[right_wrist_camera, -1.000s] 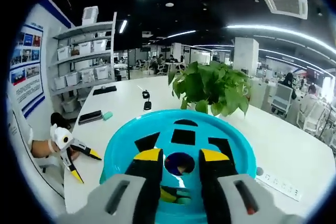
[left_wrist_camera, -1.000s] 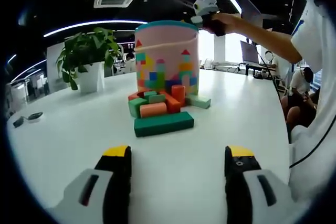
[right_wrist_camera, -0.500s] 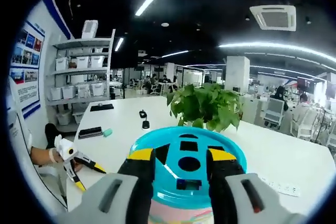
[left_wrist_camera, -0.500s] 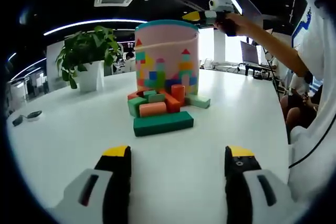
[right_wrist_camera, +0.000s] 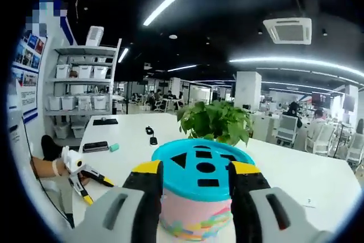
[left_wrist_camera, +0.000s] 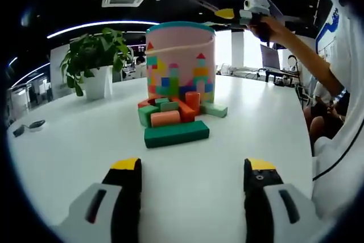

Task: Arrange the toys in the designated storage area by placing each visible toy with the group until no toy remains scattered across the table.

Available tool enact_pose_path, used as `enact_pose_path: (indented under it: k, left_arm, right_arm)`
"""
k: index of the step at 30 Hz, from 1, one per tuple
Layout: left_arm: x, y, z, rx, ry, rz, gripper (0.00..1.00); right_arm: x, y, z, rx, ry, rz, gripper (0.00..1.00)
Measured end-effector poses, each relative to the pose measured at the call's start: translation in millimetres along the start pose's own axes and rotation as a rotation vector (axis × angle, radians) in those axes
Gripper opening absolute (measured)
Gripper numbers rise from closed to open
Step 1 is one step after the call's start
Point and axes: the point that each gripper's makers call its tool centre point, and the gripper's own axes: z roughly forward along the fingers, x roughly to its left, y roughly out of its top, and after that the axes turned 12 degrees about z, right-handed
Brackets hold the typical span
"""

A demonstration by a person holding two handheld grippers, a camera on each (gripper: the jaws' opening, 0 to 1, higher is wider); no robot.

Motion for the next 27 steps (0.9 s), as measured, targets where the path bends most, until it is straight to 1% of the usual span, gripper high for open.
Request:
enact_pose_path:
  k: [3, 5, 9, 15, 18, 21, 22, 23, 25, 27]
  left_arm:
    - [-0.2, 0.1, 0.1, 0.0, -0.001, 0.0, 0.76]
    - [-0.3, 0.1, 0.2, 0.0, -0.001, 0.0, 0.76]
    - [-0.6, 0.1, 0.7, 0.0, -0.002, 0.0, 0.76]
    - [-0.7, 0.2, 1.1, 0.0, 0.0, 0.0, 0.76]
    - [-0.6, 0.2, 1.2, 0.0, 0.0, 0.0, 0.76]
    - [-0.5, 0.2, 1.3, 0.0, 0.0, 0.0, 0.76]
    - [-0.5, 0.2, 1.3, 0.0, 0.001, 0.0, 0.76]
    - [-0.5, 0.2, 1.3, 0.0, 0.001, 0.0, 0.76]
    - [-0.4, 0.2, 1.3, 0.0, 0.001, 0.0, 0.76]
    - [-0.3, 0.2, 1.3, -0.001, 0.0, 0.0, 0.76]
  right_arm:
    - [-2.6, -12.4, -9.3, 0.002, -0.031, 0.0, 0.49]
    - [-2.5, -16.2, -13.0, -0.007, -0.036, 0.009, 0.5]
    - [0.6, -28.7, -27.0, -0.034, -0.043, 0.069, 0.53]
    - [7.2, -49.5, -39.2, -0.046, -0.053, 0.105, 0.53]
    - [10.9, -60.2, -41.5, -0.057, -0.058, 0.107, 0.54]
    - [11.2, -74.4, -44.0, -0.065, -0.073, 0.092, 0.56]
    - [9.5, -80.0, -46.7, -0.087, -0.085, 0.099, 0.56]
    - [9.4, -81.4, -47.4, -0.094, -0.086, 0.102, 0.57]
    - [7.3, -97.0, -50.2, -0.108, -0.1, 0.112, 0.57]
    - [4.8, -115.0, -50.8, -0.09, -0.122, 0.108, 0.57]
